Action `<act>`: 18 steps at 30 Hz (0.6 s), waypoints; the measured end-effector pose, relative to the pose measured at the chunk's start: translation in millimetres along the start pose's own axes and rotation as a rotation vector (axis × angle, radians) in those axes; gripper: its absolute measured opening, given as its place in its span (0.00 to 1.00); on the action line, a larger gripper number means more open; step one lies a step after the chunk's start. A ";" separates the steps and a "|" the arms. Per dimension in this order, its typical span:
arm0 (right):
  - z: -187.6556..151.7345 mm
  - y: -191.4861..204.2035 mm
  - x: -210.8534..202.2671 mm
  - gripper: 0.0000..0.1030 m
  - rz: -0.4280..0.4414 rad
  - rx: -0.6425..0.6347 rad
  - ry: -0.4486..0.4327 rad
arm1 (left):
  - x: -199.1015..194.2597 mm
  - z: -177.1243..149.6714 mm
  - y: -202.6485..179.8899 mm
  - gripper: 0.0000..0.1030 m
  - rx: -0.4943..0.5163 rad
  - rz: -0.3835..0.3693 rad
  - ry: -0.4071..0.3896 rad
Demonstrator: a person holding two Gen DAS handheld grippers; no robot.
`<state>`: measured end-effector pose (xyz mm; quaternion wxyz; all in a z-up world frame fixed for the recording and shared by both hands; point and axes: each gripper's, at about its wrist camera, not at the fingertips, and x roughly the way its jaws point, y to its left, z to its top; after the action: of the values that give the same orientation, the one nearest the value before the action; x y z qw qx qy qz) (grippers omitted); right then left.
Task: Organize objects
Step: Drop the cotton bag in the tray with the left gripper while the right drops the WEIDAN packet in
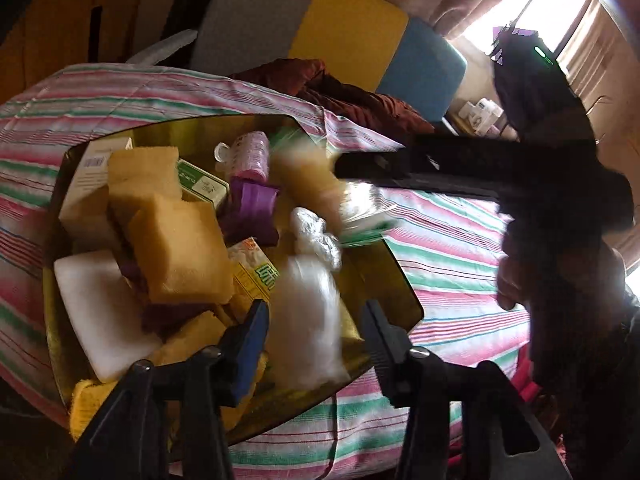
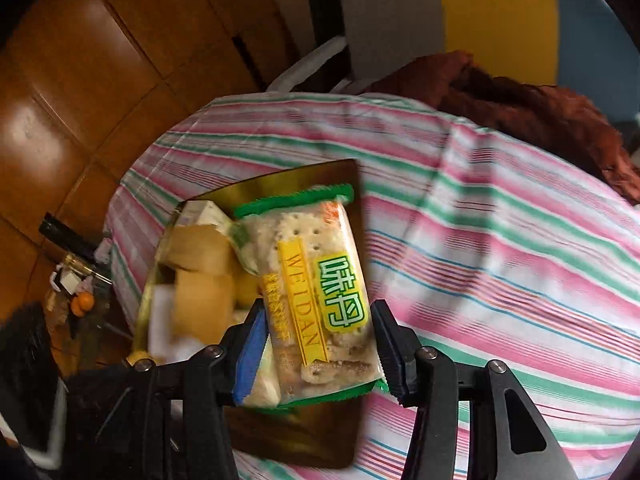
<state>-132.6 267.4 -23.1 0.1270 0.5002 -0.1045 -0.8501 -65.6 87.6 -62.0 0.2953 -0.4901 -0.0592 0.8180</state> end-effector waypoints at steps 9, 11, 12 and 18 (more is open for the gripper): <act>-2.9 9.7 14.6 0.51 -0.047 0.010 0.019 | -8.9 -8.2 14.6 0.50 -0.037 0.042 -0.026; -11.5 10.0 11.9 0.52 -0.064 0.001 0.019 | -14.2 -9.2 15.7 0.50 -0.041 0.071 -0.045; -15.9 10.6 9.7 0.55 -0.073 -0.004 0.016 | -18.3 -9.4 15.6 0.50 -0.039 0.097 -0.063; -39.8 26.8 0.6 0.71 -0.136 -0.052 -0.043 | -40.9 -7.0 14.1 0.53 -0.024 0.230 -0.167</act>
<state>-94.9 239.9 -34.4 0.0795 0.4844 -0.0506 -0.8698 -51.6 52.6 -39.6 0.1878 -0.4274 -0.0370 0.8836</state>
